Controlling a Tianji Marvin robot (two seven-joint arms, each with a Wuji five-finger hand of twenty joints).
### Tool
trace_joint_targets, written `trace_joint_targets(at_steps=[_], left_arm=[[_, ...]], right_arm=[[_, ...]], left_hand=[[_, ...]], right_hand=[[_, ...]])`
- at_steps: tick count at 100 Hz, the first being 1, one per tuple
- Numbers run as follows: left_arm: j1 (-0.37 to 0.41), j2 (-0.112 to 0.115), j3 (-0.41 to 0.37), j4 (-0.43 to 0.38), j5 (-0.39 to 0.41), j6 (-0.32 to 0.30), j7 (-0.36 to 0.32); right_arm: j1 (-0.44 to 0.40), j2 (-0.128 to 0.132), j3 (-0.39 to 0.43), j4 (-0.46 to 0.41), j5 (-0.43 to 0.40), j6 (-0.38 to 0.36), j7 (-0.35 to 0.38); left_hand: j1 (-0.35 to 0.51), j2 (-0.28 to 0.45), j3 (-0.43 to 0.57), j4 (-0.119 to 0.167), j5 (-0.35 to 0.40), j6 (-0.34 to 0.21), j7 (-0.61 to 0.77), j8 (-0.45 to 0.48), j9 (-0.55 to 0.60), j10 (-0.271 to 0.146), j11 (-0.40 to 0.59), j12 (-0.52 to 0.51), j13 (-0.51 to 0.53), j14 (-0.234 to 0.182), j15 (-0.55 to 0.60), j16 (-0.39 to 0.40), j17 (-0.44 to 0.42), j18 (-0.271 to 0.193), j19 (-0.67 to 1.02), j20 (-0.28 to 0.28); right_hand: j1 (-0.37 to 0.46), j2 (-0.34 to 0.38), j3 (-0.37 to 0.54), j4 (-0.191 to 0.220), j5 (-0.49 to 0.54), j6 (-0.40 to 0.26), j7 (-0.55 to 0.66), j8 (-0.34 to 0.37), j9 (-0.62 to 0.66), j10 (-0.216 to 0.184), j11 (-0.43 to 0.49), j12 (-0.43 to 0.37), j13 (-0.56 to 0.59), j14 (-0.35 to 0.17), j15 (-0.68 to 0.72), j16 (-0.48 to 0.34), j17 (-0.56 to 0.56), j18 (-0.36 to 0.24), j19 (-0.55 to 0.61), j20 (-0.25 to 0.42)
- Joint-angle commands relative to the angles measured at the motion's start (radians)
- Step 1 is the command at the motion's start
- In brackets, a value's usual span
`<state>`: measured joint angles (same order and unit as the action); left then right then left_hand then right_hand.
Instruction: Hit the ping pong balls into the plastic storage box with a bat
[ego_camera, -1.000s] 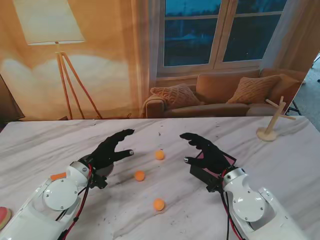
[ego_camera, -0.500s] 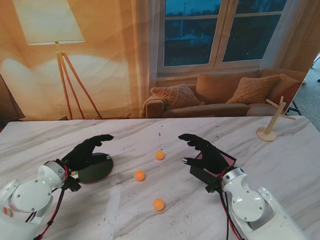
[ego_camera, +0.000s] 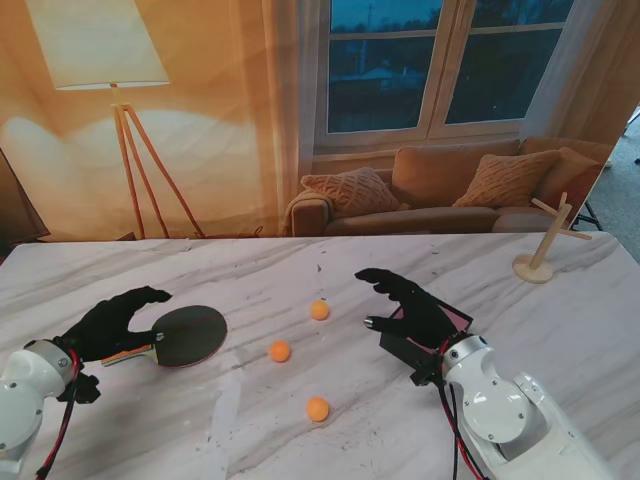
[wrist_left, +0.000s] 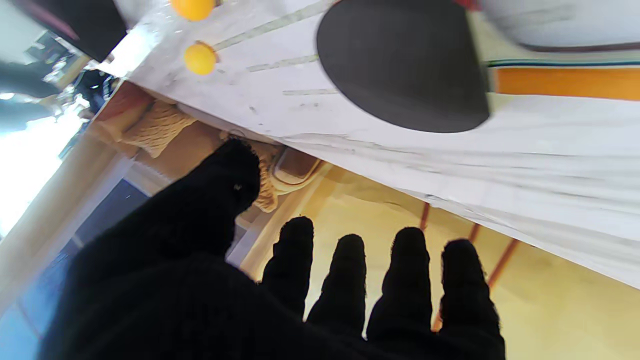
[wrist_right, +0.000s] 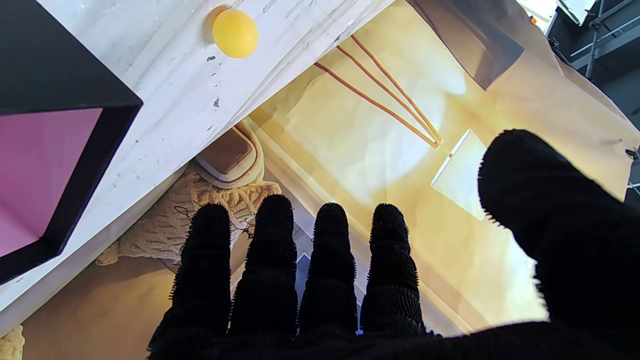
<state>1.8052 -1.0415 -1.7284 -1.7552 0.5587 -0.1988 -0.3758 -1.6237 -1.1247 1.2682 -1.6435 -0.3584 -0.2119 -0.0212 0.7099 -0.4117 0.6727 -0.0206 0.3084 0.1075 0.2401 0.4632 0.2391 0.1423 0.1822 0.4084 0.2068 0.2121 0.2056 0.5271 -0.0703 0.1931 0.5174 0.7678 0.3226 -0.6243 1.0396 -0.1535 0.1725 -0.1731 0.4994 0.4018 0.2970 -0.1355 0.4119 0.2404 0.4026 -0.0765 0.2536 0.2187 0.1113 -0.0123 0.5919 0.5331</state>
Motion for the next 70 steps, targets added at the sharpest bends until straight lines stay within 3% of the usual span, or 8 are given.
trace_joint_targets(at_steps=[1, 17, 32, 34, 44, 52, 59, 70], left_arm=[[0.027, 0.008, -0.014, 0.002, 0.014, 0.006, -0.011], [0.051, 0.007, -0.037, 0.020, 0.086, 0.017, 0.009], [0.053, 0.014, -0.046, 0.044, 0.150, 0.043, -0.019], [0.051, 0.015, -0.046, 0.051, 0.159, 0.042, -0.020], [0.037, 0.018, -0.041, 0.083, 0.198, 0.035, -0.019], [0.027, 0.019, -0.032, 0.108, 0.238, 0.031, -0.006], [0.020, 0.019, -0.023, 0.127, 0.258, 0.037, 0.008], [0.002, 0.018, -0.003, 0.165, 0.282, 0.052, 0.034]], right_arm=[[-0.005, 0.000, -0.006, -0.005, 0.000, 0.006, 0.016], [-0.007, 0.001, -0.009, -0.012, -0.003, 0.002, 0.018], [-0.005, 0.002, -0.009, -0.010, -0.005, 0.002, 0.020], [-0.005, 0.002, -0.008, -0.011, -0.005, 0.003, 0.020], [-0.008, 0.003, -0.008, -0.015, -0.002, 0.009, 0.028], [-0.008, 0.004, -0.009, -0.016, 0.000, 0.010, 0.032], [-0.008, 0.004, -0.011, -0.016, 0.001, 0.009, 0.035], [-0.006, 0.004, -0.012, -0.015, 0.001, 0.007, 0.036]], left_hand=[[-0.034, -0.034, -0.023, -0.032, -0.002, -0.034, -0.035, -0.030, -0.049, -0.037, -0.038, -0.056, -0.063, -0.037, -0.050, -0.059, -0.028, -0.009, -0.128, -0.065], [-0.040, -0.045, -0.023, -0.034, -0.056, -0.029, -0.085, -0.056, -0.083, -0.052, -0.063, -0.090, -0.094, -0.054, -0.092, -0.103, -0.034, -0.014, -0.252, -0.074], [-0.032, -0.045, -0.014, -0.030, -0.101, -0.032, -0.134, -0.077, -0.107, -0.061, -0.113, -0.126, -0.141, -0.060, -0.119, -0.136, -0.030, -0.010, -0.318, -0.070], [-0.034, -0.048, 0.005, -0.023, -0.103, -0.031, -0.137, -0.075, -0.105, -0.062, -0.108, -0.117, -0.136, -0.059, -0.112, -0.135, -0.018, -0.007, -0.304, -0.050], [-0.031, -0.058, 0.090, -0.001, -0.102, -0.023, -0.128, -0.056, -0.086, -0.059, -0.053, -0.064, -0.105, -0.062, -0.070, -0.091, 0.002, -0.006, -0.195, 0.085], [-0.032, -0.063, 0.134, 0.010, -0.102, -0.013, -0.113, -0.038, -0.070, -0.056, -0.002, -0.019, -0.082, -0.065, -0.038, -0.046, -0.004, -0.011, -0.129, 0.139], [-0.029, -0.070, 0.154, 0.010, -0.100, -0.010, -0.098, -0.022, -0.063, -0.053, 0.033, 0.013, -0.068, -0.063, -0.016, -0.008, -0.015, -0.017, -0.079, 0.151], [-0.030, -0.082, 0.164, -0.002, -0.098, -0.006, -0.074, 0.000, -0.055, -0.049, 0.072, 0.054, -0.056, -0.060, 0.019, 0.050, -0.014, -0.018, -0.007, 0.122]], right_hand=[[-0.020, 0.005, 0.000, 0.020, 0.008, 0.008, 0.010, -0.010, -0.005, -0.006, 0.004, 0.003, -0.034, -0.011, -0.004, 0.007, 0.005, -0.029, -0.011, 0.016], [-0.020, 0.005, 0.000, 0.021, 0.008, 0.009, 0.010, -0.010, -0.004, -0.006, 0.005, 0.003, -0.034, -0.010, -0.004, 0.007, 0.005, -0.028, -0.011, 0.017], [-0.021, 0.006, 0.000, 0.021, 0.009, 0.009, 0.010, -0.009, -0.004, -0.005, 0.005, 0.003, -0.033, -0.010, -0.004, 0.008, 0.005, -0.028, -0.011, 0.017], [-0.020, 0.006, 0.000, 0.021, 0.009, 0.009, 0.010, -0.009, -0.004, -0.005, 0.005, 0.003, -0.033, -0.011, -0.004, 0.008, 0.005, -0.028, -0.011, 0.017], [-0.021, 0.009, -0.002, 0.021, 0.007, 0.015, 0.012, -0.008, -0.004, -0.002, 0.007, 0.004, -0.036, -0.010, -0.005, 0.007, 0.003, -0.030, -0.012, 0.017], [-0.019, 0.010, -0.003, 0.021, 0.007, 0.017, 0.014, -0.006, -0.005, 0.001, 0.009, 0.005, -0.036, -0.010, -0.005, 0.008, 0.003, -0.030, -0.012, 0.018], [-0.020, 0.010, -0.004, 0.022, 0.007, 0.018, 0.016, -0.004, -0.004, 0.000, 0.012, 0.006, -0.037, -0.009, -0.006, 0.008, 0.003, -0.030, -0.012, 0.018], [-0.021, 0.011, -0.004, 0.022, 0.007, 0.019, 0.017, -0.002, -0.004, 0.002, 0.014, 0.007, -0.036, -0.010, -0.005, 0.008, 0.003, -0.030, -0.013, 0.018]])
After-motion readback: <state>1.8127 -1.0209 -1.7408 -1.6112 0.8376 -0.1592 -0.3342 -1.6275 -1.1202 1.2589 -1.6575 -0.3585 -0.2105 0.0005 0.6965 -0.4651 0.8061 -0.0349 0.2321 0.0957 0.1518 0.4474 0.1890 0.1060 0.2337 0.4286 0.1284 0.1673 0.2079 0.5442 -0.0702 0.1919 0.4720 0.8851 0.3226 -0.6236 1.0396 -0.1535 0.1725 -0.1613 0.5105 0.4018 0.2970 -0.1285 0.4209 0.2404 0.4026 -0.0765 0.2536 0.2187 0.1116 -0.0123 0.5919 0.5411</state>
